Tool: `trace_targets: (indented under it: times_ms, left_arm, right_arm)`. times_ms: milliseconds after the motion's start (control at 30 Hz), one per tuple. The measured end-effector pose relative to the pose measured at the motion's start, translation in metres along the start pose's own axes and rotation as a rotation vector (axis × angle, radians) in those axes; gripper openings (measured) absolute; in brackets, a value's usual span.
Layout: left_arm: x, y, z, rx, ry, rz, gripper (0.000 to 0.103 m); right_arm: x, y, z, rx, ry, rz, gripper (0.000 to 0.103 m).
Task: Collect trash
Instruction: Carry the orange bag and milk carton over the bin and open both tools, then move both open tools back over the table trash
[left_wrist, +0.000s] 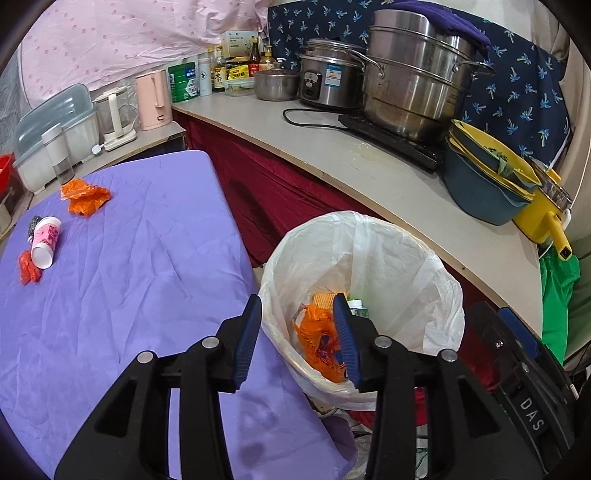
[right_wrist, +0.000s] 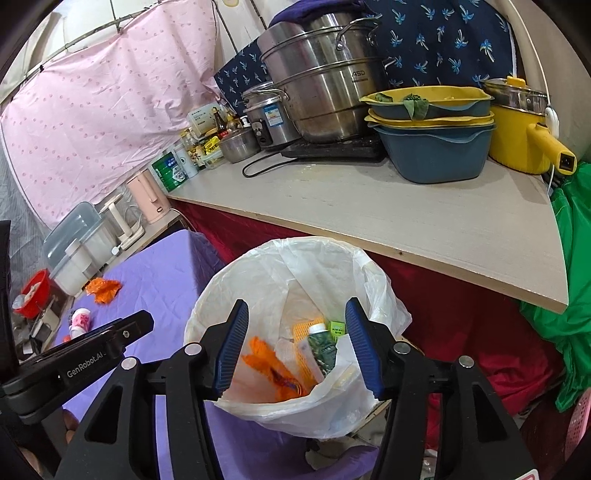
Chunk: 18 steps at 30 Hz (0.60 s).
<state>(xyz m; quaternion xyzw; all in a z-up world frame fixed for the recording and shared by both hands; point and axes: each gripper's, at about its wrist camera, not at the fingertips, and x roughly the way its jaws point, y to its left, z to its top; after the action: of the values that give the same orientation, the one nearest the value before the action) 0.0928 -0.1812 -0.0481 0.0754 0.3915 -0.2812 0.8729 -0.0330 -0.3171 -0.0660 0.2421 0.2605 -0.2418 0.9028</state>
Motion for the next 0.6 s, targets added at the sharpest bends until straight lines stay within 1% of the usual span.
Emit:
trace_targets:
  times_ms: [233,367,533,600]
  left_arm:
    - [-0.007,0.012,0.003,-0.023,-0.015,0.013,0.040]
    - [-0.012,0.020,0.004,-0.033,-0.027,0.026,0.046]
    - [-0.017,0.032,0.004,-0.053,-0.037,0.037,0.047]
    - [-0.018,0.038,0.004,-0.062,-0.039,0.041,0.050]
  right_arm:
    - [-0.002,0.011,0.001,-0.021,-0.002,0.005,0.056]
    - [-0.003,0.018,0.002,-0.034,-0.003,0.009,0.056]
    - [-0.001,0.031,0.002,-0.056,0.001,0.016,0.056]
    - [-0.001,0.036,0.001,-0.067,0.004,0.019,0.057]
